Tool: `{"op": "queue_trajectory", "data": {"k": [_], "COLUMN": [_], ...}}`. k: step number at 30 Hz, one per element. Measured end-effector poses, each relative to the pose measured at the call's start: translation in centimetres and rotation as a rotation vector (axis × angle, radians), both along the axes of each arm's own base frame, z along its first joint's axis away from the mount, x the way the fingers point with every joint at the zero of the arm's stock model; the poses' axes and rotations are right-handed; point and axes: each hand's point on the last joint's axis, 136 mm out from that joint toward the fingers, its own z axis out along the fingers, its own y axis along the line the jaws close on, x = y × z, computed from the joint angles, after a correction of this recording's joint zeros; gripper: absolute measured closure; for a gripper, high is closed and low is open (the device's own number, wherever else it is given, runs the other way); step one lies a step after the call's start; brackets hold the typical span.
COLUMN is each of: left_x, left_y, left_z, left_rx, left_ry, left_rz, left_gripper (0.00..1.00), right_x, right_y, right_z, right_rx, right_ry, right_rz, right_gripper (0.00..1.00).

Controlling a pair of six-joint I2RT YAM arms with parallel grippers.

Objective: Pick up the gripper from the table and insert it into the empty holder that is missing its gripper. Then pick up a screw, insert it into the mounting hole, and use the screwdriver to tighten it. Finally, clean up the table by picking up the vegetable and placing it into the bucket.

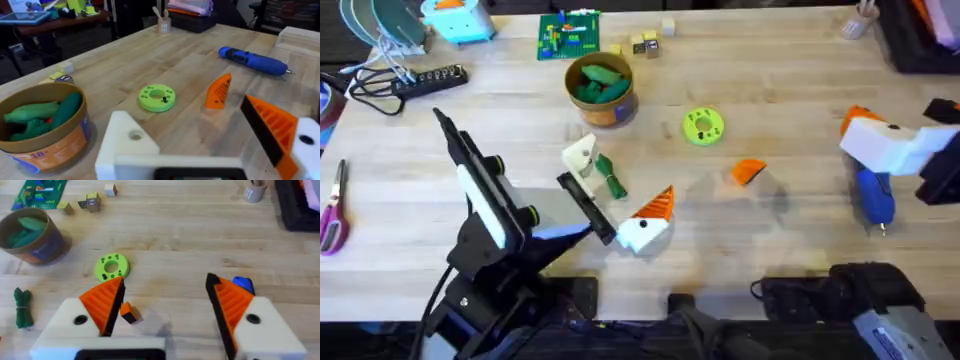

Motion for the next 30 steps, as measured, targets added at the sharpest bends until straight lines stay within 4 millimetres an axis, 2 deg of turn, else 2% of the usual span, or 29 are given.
{"op": "queue_trajectory", "data": {"k": [6,12,22,26,30], "left_x": [-0.2,-1.8,-3.8,-4.4,-4.6], "left_y": [-0.1,-1.3,-2.3,-2.6,-2.7], "left_z": [0.0,0.1,0.2,0.2,0.2], "left_rx": [0.001,-0.032,-0.108,-0.114,-0.119], "left_ry": [-0.002,0.035,0.160,0.177,0.189], "left_rz": [-0.013,-0.127,-0.252,-0.286,-0.299], "left_gripper": [0.009,0.009,0.009,0.009,0.009], "right_x": [0.0,-0.1,-1.0,-0.8,-0.8], "right_y": [0.1,1.1,2.3,3.4,4.5], "right_z": [0.0,0.0,-1.2,-3.0,-5.9], "right_rx": [0.018,0.068,0.145,0.158,0.154], "right_ry": [0.003,0.008,0.079,0.187,0.364], "right_rz": [-0.001,0.038,0.072,0.133,0.208], "right_gripper": [0.010,0.010,0.010,0.010,0.010]}}
